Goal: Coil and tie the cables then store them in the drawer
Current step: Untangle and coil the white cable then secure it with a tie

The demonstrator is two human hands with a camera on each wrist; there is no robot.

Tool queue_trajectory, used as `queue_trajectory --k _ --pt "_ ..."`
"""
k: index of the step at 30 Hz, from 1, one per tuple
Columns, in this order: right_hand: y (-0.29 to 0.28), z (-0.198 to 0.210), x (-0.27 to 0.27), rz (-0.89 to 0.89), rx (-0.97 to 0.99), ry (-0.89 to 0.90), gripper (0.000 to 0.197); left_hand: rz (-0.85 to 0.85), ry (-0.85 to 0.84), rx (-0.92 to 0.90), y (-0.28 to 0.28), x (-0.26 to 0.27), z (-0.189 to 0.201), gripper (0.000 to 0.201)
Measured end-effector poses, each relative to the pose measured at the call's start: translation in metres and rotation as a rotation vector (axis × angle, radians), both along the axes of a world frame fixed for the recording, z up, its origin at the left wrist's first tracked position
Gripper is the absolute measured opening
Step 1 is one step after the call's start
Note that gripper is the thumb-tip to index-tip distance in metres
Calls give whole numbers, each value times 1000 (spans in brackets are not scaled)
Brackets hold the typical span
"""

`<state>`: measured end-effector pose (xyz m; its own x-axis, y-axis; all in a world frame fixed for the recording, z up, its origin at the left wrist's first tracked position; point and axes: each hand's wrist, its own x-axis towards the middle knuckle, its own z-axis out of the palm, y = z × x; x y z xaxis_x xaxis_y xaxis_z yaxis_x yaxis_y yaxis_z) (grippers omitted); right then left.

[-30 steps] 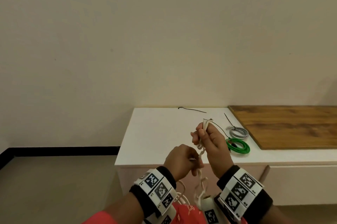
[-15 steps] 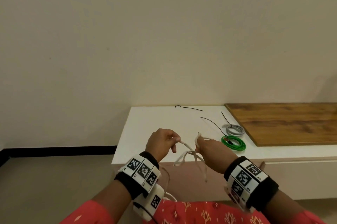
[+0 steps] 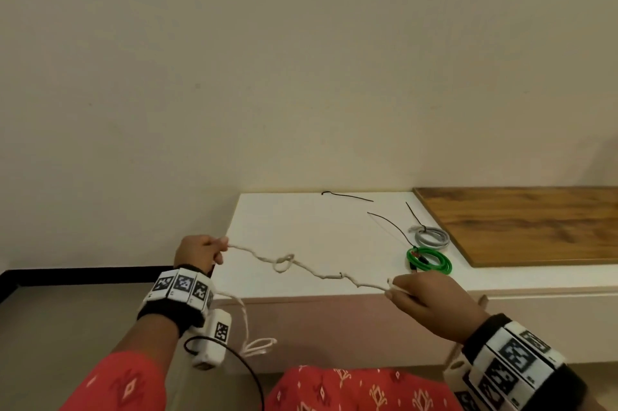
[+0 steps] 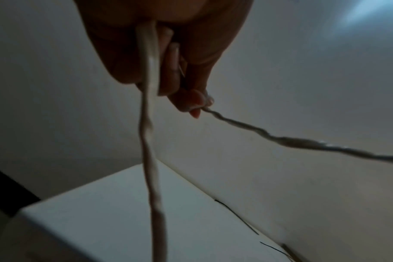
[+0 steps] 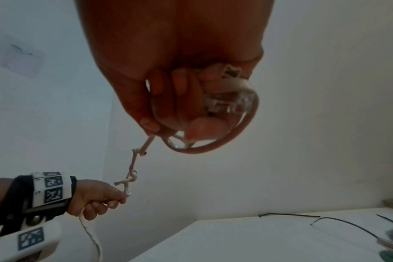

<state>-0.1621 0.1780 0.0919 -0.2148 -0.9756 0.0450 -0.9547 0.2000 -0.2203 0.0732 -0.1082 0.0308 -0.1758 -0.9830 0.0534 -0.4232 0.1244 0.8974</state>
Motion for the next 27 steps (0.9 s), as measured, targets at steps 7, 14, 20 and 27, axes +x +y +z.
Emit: queue_trajectory --k 7,14,20,27 --pt "-3 -2 -2 -60 -89 -71 45 -242 -234 265 5 4 -18 34" --pt "-27 -13 7 -76 -84 -130 46 -758 -686 -136 64 -65 10 22" --pt "-29 -11 7 -148 -149 -243 45 -734 39 352 109 -84 50 42" --pt "-29 -14 2 -203 -185 -171 45 -633 65 444 115 -80 53 6"
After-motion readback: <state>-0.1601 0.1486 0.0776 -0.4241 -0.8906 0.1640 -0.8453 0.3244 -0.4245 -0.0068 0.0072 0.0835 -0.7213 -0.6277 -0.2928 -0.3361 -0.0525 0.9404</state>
